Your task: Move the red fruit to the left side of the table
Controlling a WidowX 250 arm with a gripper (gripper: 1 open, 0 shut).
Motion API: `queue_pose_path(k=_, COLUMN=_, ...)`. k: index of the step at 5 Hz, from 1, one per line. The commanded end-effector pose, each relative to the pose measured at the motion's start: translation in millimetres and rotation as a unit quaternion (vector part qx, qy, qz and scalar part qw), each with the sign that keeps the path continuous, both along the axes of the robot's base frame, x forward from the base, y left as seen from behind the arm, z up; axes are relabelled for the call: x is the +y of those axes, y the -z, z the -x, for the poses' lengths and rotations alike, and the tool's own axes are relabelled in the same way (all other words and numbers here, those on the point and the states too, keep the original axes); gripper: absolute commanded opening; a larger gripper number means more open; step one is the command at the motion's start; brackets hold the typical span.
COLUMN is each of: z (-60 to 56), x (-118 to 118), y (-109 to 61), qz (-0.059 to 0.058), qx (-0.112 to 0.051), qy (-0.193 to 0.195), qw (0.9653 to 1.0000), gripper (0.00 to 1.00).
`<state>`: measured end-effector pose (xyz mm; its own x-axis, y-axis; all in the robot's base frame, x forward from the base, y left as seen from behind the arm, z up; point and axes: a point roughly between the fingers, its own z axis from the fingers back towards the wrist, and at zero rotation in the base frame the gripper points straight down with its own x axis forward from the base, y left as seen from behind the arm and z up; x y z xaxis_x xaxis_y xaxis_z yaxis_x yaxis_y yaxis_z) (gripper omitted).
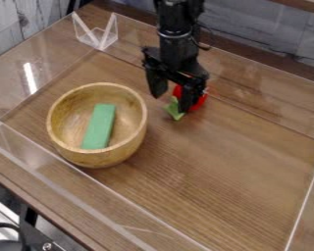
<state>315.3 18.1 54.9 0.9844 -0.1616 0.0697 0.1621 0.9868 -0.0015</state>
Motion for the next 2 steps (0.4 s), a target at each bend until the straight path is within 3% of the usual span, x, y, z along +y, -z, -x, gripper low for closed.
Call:
queue_pose_path(k=1, z=-0.3, x=-6.7, y=-9.3, qz=0.003, qx=-0.030, qy=0.069, qw=0.9972, gripper=1.00)
queue_pose_path(k=2, z=4.4, x=-9.9, y=-11.8, qz=0.008, qx=-0.037, qy=0.121, qw=0.9919, gripper=0.00)
